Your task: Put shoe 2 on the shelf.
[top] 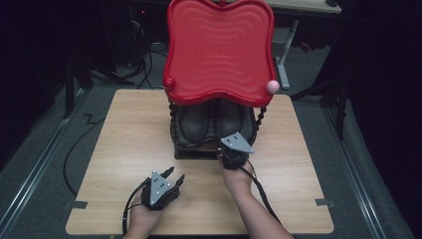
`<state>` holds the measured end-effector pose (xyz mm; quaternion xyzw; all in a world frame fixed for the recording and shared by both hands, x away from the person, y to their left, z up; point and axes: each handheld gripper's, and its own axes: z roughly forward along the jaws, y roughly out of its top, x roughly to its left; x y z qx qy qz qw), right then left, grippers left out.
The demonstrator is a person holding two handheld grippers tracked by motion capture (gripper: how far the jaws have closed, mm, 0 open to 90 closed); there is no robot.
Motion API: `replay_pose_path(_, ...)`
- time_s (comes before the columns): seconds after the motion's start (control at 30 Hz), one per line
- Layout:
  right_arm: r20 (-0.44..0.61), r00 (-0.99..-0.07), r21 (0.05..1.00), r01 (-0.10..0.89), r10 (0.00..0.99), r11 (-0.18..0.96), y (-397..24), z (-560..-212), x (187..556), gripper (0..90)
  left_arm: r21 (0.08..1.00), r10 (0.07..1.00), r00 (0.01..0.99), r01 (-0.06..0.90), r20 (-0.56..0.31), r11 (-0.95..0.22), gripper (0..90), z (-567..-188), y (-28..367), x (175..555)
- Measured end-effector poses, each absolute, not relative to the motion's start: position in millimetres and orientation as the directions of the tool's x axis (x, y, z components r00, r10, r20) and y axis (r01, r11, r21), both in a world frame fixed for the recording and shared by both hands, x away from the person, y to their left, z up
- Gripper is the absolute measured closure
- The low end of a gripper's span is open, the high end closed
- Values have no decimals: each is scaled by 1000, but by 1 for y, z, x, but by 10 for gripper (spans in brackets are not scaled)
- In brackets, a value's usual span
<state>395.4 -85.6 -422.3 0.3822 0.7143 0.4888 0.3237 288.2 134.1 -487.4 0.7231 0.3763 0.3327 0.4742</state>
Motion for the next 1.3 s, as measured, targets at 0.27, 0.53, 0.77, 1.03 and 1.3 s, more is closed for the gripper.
replay_pose_path(0.27,-140,-531,932,214,836,292,-38,-422,406,899,933,853,505,226,134,-280,546,-489,134,287)
replay_pose_path(0.53,-165,-486,928,217,858,302,-51,-419,415,900,934,853,506,225,131,-277,546,-488,135,286)
replay_pose_path(0.77,-113,-505,945,210,855,249,-64,-414,410,884,935,852,508,227,126,-274,545,-488,133,286)
replay_pose_path(1.03,-105,-437,953,211,893,215,-110,-410,399,883,933,849,512,229,127,-278,540,-488,130,286)
replay_pose_path(1.3,-123,-427,936,250,896,248,-118,-421,409,879,930,849,512,234,131,-284,540,-490,128,288)
